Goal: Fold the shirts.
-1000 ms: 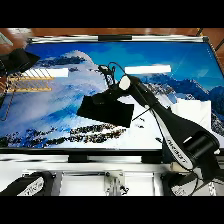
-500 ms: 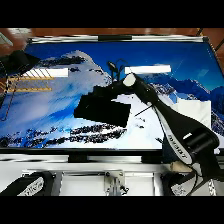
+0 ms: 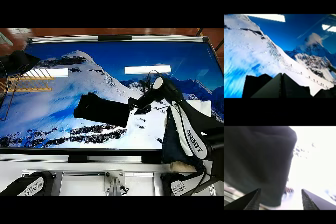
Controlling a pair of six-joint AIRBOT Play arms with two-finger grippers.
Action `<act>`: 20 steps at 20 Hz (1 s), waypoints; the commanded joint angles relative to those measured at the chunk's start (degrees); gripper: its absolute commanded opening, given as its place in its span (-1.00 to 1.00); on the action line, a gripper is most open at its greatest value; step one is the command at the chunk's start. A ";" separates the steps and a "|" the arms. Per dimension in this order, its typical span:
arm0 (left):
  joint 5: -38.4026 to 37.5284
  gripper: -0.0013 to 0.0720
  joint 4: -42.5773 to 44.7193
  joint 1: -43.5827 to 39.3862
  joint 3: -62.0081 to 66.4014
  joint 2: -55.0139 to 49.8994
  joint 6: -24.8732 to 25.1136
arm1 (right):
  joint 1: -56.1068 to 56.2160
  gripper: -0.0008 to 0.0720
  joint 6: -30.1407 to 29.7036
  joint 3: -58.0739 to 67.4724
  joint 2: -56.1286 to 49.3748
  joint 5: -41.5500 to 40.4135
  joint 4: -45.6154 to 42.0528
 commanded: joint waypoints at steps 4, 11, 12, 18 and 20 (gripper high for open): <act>0.07 -0.88 0.00 0.00 -0.02 0.04 0.04 | 1.86 0.77 -5.25 -4.72 -5.29 -10.05 10.80; 0.11 -0.88 0.00 0.00 -0.02 0.04 0.04 | 0.20 -0.81 -19.76 2.45 -1.03 -2.69 22.84; 0.11 -0.88 0.00 0.00 -0.02 0.04 0.07 | -1.25 -0.81 -19.41 5.16 1.46 -1.29 22.60; 0.09 -0.88 0.00 0.00 -0.02 0.04 0.48 | -15.04 -0.81 0.52 19.91 16.98 6.08 9.53; 0.04 -0.88 -0.74 0.00 -0.02 0.15 0.48 | -21.11 -0.81 3.67 22.64 21.05 9.62 6.05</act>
